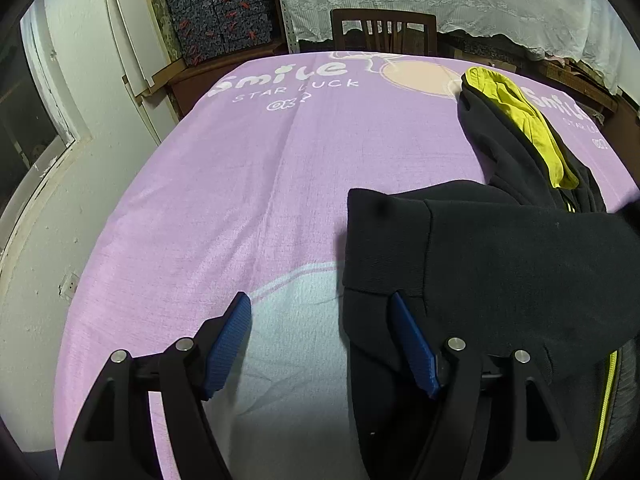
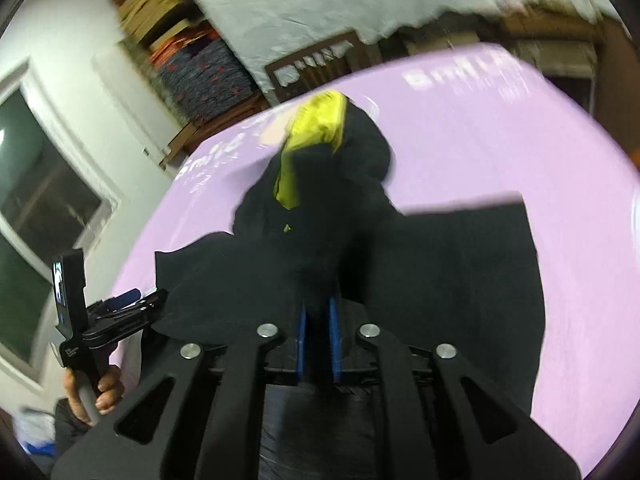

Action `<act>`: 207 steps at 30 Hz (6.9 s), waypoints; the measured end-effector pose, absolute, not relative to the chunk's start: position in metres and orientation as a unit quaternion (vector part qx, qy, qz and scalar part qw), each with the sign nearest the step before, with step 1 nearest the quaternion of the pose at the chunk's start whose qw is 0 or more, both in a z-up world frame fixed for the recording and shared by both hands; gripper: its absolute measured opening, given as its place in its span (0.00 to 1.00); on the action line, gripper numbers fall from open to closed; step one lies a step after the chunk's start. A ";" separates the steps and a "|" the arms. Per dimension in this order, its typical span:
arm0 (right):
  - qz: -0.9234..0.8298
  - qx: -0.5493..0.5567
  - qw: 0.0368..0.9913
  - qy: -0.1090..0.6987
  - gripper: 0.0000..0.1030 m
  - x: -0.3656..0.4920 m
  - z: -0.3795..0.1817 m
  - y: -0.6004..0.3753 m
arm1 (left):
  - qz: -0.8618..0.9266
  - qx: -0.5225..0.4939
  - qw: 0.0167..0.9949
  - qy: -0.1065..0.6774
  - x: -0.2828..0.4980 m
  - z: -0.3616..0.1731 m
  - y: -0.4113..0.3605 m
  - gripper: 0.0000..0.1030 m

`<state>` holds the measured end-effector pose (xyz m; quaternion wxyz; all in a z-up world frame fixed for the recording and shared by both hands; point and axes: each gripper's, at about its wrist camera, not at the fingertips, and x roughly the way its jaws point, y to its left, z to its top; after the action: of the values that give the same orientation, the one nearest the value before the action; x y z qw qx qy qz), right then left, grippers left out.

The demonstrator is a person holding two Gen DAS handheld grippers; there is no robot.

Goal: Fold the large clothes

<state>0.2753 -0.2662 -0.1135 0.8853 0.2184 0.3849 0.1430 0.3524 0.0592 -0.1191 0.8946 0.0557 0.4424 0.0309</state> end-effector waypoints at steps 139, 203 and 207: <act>0.306 0.201 0.817 0.446 0.03 0.185 -0.128 -0.220 | -0.106 0.092 0.889 0.435 0.289 -0.088 -0.050 0.93; 0.247 0.228 0.843 0.421 0.10 0.268 -0.149 -0.260 | -0.083 0.137 0.895 0.417 0.312 -0.124 -0.063 0.97; 0.236 0.210 0.858 0.405 0.10 0.252 -0.137 -0.261 | -0.080 0.132 0.896 0.416 0.307 -0.117 -0.060 0.97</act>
<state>0.2524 -0.2607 -0.1370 0.8579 0.2098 0.4051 0.2363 0.3069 -0.0596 -0.1172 0.8964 0.1321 0.4156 -0.0798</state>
